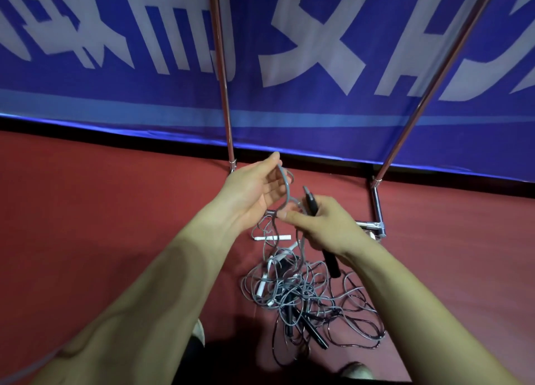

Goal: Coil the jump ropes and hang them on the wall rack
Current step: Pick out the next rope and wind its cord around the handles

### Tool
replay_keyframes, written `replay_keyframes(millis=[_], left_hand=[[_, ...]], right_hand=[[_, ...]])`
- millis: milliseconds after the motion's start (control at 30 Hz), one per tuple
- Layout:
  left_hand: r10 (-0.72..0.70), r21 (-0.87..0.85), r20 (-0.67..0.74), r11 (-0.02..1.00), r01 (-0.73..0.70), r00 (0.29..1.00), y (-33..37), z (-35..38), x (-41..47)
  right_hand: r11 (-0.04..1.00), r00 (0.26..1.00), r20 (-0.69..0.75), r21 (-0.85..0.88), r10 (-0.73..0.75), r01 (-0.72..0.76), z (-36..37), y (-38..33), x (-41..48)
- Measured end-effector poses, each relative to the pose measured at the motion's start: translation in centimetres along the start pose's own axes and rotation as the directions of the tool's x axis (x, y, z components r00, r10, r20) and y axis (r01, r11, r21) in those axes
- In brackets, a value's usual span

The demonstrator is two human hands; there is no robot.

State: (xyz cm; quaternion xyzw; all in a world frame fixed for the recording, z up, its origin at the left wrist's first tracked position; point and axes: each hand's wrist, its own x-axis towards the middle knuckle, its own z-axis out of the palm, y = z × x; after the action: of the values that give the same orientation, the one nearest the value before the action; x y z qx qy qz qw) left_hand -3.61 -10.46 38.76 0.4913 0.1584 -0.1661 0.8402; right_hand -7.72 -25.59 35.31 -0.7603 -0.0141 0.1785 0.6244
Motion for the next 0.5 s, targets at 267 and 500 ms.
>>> replay_keyframes(millis=[267, 500], left_hand=[[0.001, 0.039, 0.061, 0.999, -0.003, 0.998, 0.0, 0.5, -0.4], [0.367, 0.719, 0.115, 0.610, -0.332, 0.923, -1.5, -0.6, 0.4]], right_hand=[[0.985, 0.985, -0.122, -0.140, -0.119, 0.102, -0.6, -0.1, 0.1], [0.975, 0.973, -0.230, 0.221, 0.019, 0.033, -2.1, -0.7, 0.1]])
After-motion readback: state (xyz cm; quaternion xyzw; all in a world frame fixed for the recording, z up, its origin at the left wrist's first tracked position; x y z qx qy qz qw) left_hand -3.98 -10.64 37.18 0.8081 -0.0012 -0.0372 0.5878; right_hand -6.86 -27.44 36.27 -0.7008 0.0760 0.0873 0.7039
